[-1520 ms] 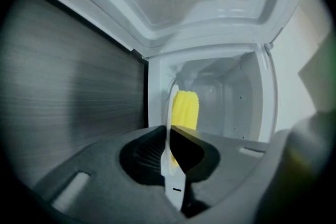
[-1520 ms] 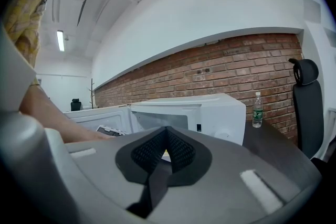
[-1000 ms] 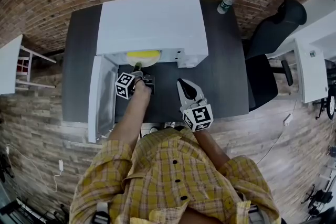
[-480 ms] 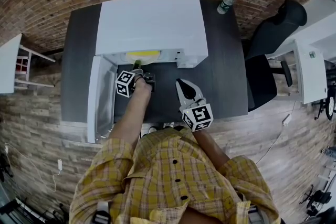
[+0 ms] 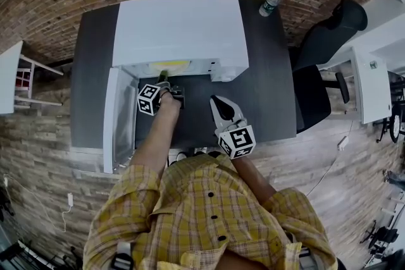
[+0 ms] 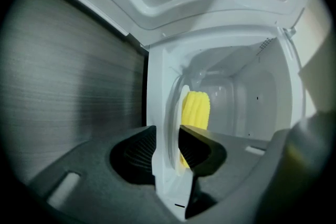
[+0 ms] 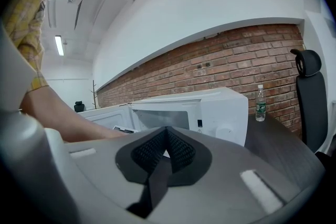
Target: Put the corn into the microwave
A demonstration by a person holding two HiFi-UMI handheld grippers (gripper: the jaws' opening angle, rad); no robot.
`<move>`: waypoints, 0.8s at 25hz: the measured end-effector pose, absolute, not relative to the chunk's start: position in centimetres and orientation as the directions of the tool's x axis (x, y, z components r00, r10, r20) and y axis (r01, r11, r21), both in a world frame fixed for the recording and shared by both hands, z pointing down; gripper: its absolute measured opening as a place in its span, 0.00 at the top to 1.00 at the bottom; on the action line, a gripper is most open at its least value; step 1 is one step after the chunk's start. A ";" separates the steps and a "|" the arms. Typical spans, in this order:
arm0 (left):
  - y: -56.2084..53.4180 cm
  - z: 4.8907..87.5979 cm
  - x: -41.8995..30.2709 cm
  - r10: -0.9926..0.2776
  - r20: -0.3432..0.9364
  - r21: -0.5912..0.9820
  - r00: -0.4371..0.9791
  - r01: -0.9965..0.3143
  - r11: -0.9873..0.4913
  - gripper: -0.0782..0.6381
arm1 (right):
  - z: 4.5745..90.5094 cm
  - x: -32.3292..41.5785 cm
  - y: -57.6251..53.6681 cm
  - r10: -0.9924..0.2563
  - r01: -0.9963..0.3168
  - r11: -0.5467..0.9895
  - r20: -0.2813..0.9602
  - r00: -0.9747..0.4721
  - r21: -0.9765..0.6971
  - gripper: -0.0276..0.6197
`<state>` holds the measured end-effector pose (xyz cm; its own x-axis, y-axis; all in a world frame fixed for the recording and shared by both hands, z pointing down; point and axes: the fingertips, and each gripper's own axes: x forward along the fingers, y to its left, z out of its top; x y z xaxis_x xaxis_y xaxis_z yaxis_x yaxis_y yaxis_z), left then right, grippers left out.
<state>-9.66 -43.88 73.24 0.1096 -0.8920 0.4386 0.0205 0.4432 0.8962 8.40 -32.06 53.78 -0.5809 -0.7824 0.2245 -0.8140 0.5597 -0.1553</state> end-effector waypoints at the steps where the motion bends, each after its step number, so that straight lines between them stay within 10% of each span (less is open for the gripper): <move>1: -43.9 73.3 -9.7 -0.892 0.437 0.897 0.111 0.019 0.442 0.71 | 53.8 8.5 -32.1 -0.784 -0.816 0.557 0.225 -0.578 -0.155 0.95; 20: -42.6 71.8 -9.1 -0.910 0.349 0.931 0.225 0.031 0.365 0.70 | 53.3 8.2 -31.1 -0.800 -0.829 0.542 0.215 -0.560 -0.142 0.95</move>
